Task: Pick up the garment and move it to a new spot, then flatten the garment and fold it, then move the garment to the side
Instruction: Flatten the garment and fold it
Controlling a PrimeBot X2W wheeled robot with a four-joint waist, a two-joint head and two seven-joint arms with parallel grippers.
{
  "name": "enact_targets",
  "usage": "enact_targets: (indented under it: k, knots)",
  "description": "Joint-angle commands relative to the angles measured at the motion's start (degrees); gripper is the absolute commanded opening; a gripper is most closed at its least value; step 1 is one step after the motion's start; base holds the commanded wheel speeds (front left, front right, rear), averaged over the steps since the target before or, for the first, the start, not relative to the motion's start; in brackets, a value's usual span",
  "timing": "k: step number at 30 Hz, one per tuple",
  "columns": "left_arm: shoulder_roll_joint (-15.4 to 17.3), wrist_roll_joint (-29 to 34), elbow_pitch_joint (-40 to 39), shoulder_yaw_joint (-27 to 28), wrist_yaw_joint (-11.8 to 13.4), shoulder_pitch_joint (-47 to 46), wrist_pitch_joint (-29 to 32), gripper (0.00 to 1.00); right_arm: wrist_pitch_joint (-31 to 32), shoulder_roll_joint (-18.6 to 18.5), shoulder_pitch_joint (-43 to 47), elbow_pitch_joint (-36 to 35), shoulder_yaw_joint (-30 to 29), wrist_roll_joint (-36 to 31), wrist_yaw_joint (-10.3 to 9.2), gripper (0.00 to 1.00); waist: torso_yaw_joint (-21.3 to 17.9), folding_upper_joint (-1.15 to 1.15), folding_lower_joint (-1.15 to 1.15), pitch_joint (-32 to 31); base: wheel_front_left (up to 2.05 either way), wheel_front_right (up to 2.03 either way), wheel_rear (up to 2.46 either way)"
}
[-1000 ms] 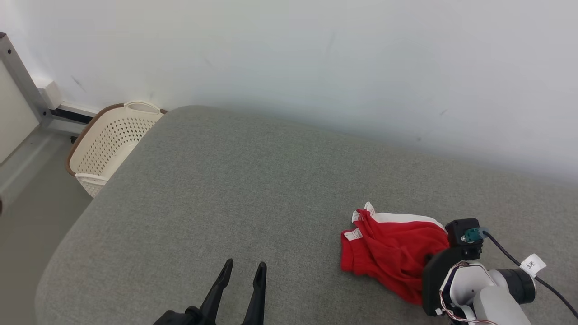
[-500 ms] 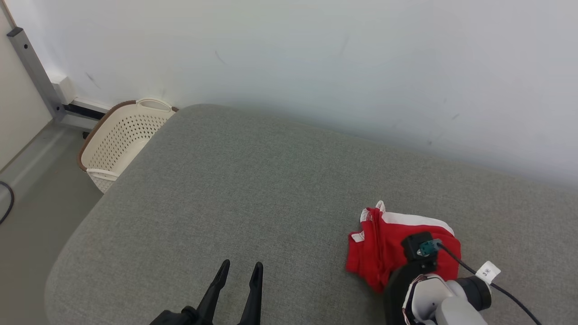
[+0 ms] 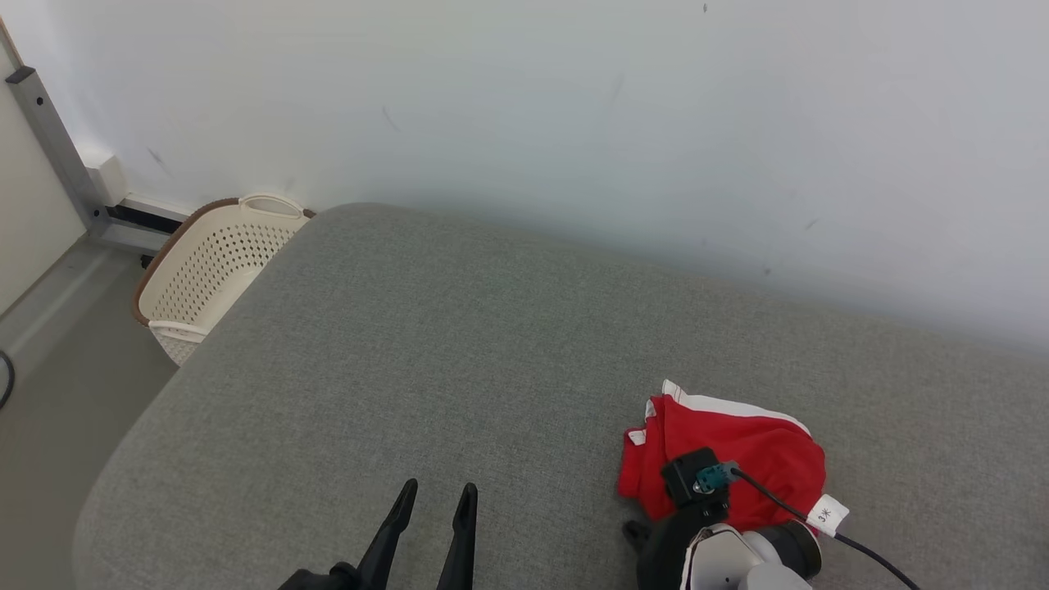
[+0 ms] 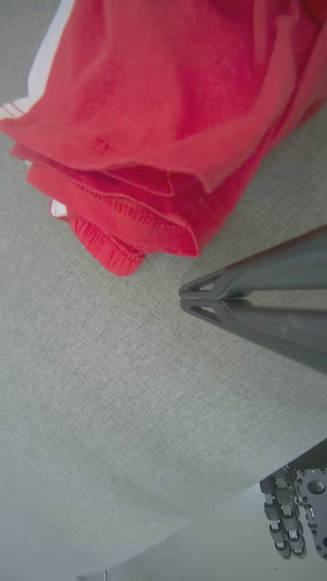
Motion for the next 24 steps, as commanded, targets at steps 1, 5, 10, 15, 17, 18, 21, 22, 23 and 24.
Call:
enact_targets:
  k: [1, 5, 10, 15, 17, 18, 21, 22, 23, 24]
  knots:
    - [0.3, -0.1, -0.2, -0.1, 0.0, 1.0, -0.3, 1.00, -0.9, 0.0, -1.1, 0.1, 1.0, 1.8, 0.01, 0.00, -0.1, 0.00, 0.00, -0.2, 0.00, 0.00, 0.00]
    - [0.3, -0.1, -0.2, -0.3, 0.1, 0.9, -0.3, 1.00, -1.7, 0.0, -2.4, -0.4, 3.1, 5.6, 0.01, 0.00, 0.0, 0.00, 0.00, -0.4, 0.00, 0.00, 0.00]
    - [0.5, -0.1, -0.3, 0.2, 0.5, 1.2, -0.3, 1.00, -1.1, 0.0, -5.9, -3.1, 2.1, 9.1, 0.01, 0.00, -0.5, 0.00, 0.00, -0.9, 0.00, 0.00, 0.00]
    - [0.6, -0.2, -0.7, 0.6, 0.8, 1.5, -0.3, 1.00, 0.6, 0.0, -7.8, -4.3, -4.3, 5.2, 0.01, 0.00, -1.1, 0.00, 0.00, -1.2, 0.00, 0.00, 0.00]
    - [0.6, -0.2, -0.8, 0.6, 0.8, 1.7, -0.4, 1.00, 0.5, 0.0, -7.6, -5.1, -8.7, 1.7, 0.01, 0.00, -1.3, 0.00, 0.00, -1.2, 0.00, 0.00, 0.00]
    - [0.5, -0.2, -0.9, 0.6, 0.8, 1.7, -0.4, 1.00, 0.7, 0.0, -7.0, -5.3, -10.5, 0.1, 0.01, 0.00, -1.4, 0.00, 0.00, -1.2, 0.00, 0.00, 0.00]
    - [0.3, -0.1, -1.0, 0.3, 0.5, 1.5, -0.4, 1.00, 0.6, 0.1, -4.3, -5.5, -14.6, -6.4, 0.01, 0.00, -1.2, 0.00, 0.00, -0.8, 0.00, 0.00, 0.00]
    - [0.2, -0.1, -1.0, 0.3, 0.3, 1.4, -0.3, 1.00, 0.3, 0.1, -3.2, -5.6, -15.1, -7.9, 0.01, 0.00, -1.1, 0.00, 0.00, -0.6, 0.00, 0.00, 0.00]
    - [0.1, -0.1, -0.9, 0.2, 0.2, 1.2, -0.3, 1.00, -0.4, 0.1, -2.0, -5.5, -15.8, -9.1, 0.01, 0.00, -0.9, 0.00, 0.00, -0.4, 0.00, 0.00, 0.00]
    - [0.1, -0.2, -0.8, 0.2, 0.1, 1.1, -0.3, 1.00, -1.3, 0.0, -1.0, -5.3, -15.6, -10.8, 0.01, 0.00, -0.8, 0.00, 0.00, -0.3, 0.00, 0.00, 0.00]
